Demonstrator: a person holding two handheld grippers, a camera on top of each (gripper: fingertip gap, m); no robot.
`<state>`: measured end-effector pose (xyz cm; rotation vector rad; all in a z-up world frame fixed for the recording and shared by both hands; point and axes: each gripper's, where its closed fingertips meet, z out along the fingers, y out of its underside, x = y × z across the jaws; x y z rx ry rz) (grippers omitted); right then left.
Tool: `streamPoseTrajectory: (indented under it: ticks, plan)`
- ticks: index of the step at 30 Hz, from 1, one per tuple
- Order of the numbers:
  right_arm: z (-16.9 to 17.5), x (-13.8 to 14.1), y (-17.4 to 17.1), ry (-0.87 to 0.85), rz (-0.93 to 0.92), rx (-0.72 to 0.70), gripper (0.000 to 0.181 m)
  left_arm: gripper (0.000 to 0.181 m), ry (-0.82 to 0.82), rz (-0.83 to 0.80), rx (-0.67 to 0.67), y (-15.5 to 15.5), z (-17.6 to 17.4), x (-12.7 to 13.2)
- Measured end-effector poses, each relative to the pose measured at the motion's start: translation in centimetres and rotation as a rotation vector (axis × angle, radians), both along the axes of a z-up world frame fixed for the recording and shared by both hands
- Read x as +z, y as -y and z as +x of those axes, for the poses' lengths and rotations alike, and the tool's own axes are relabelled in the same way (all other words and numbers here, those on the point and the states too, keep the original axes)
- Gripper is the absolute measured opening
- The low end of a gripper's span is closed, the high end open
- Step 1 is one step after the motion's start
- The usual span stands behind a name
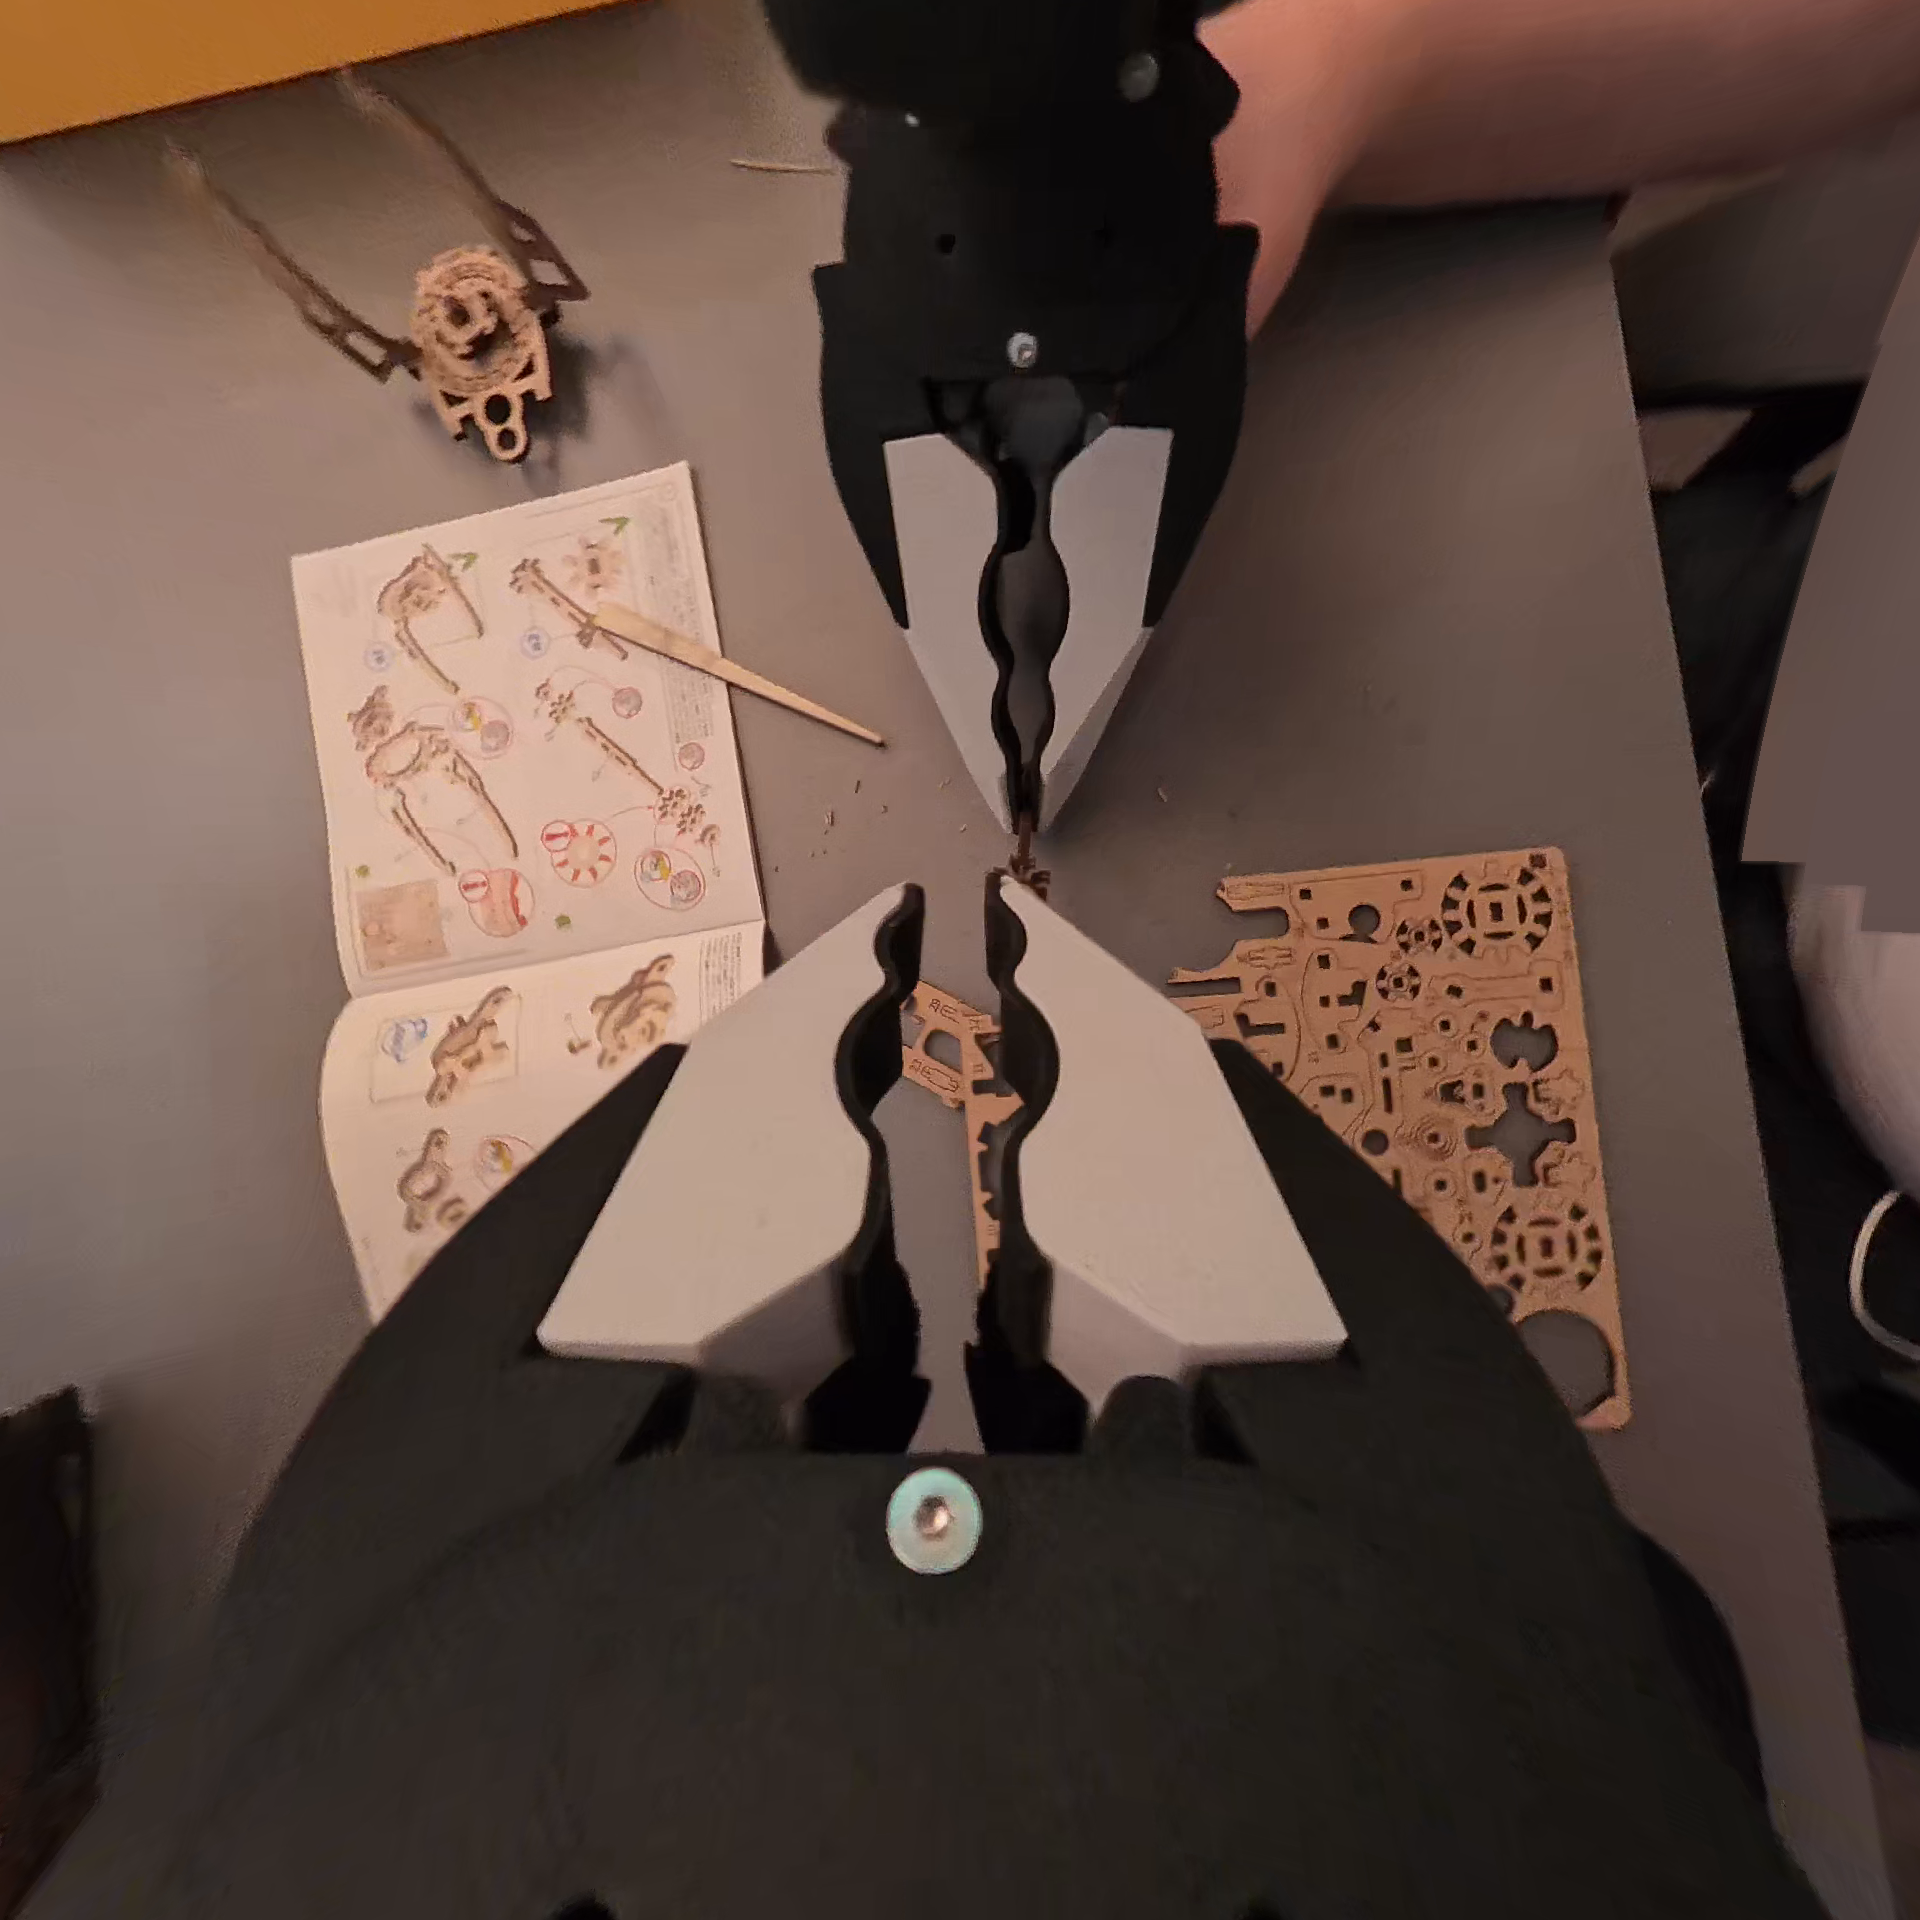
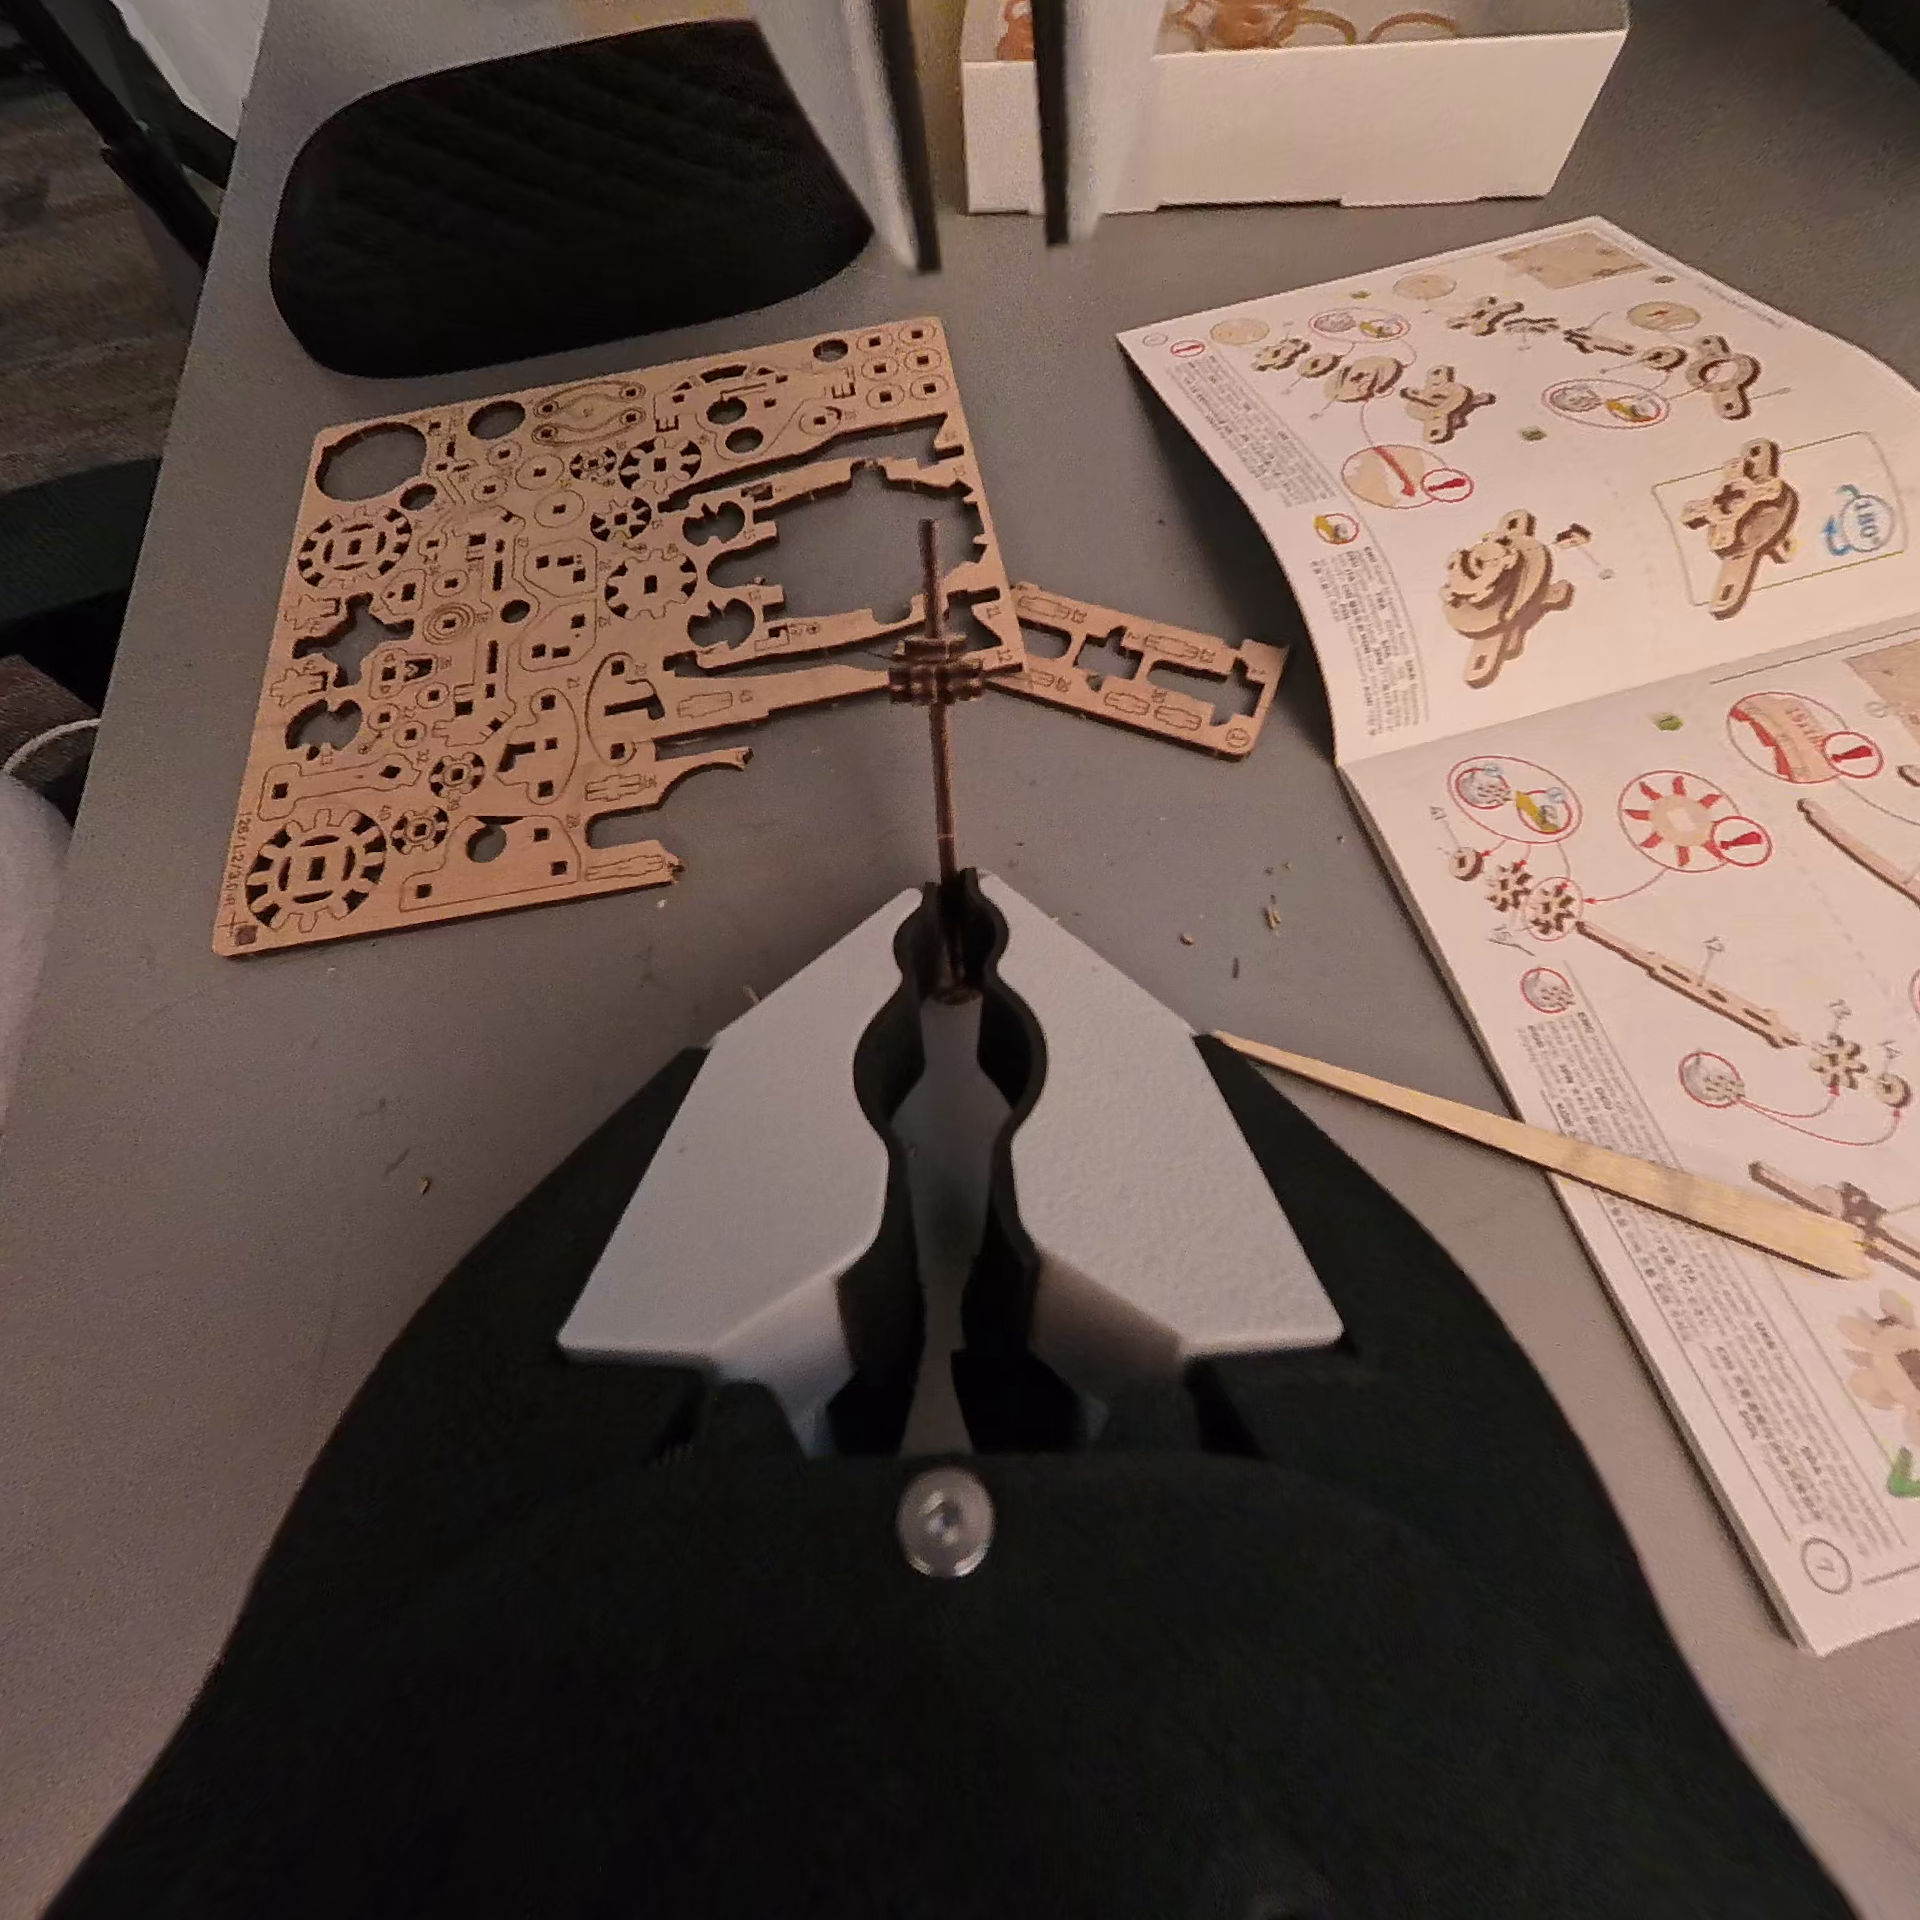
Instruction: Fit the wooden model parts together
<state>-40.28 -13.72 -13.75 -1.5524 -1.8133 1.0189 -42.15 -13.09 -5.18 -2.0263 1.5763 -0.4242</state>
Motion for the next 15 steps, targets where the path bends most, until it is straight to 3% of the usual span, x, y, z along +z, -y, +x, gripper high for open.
streamPoseTrajectory:
  ticks: [3, 7, 9, 13, 15]
  plan:
    - [-0.4, 1.8, 0.5, -0.098, -0.115, 0.002, 0.002, 0.015, 0.197, -0.041, 0.112, 0.0, -0.2, 0.4]
    - [-0.5, 6.3, 0.6, -0.303, -0.445, -0.013, 0.002, 0.034, 0.457, -0.142, 0.162, 0.8, 1.4, 0.3]
    - [-0.2, 7.6, 0.1, -0.374, -0.569, -0.024, 0.002, 0.035, 0.535, -0.122, 0.18, 0.3, 2.2, 0.4]
    - [0.0, 8.2, -0.1, -0.397, -0.627, -0.025, 0.002, 0.035, 0.67, -0.173, 0.196, -0.9, 4.0, 0.5]
    - [-0.1, 8.2, 0.1, -0.393, -0.624, -0.021, 0.002, 0.027, 0.731, -0.239, 0.173, -1.0, 4.8, 0.5]
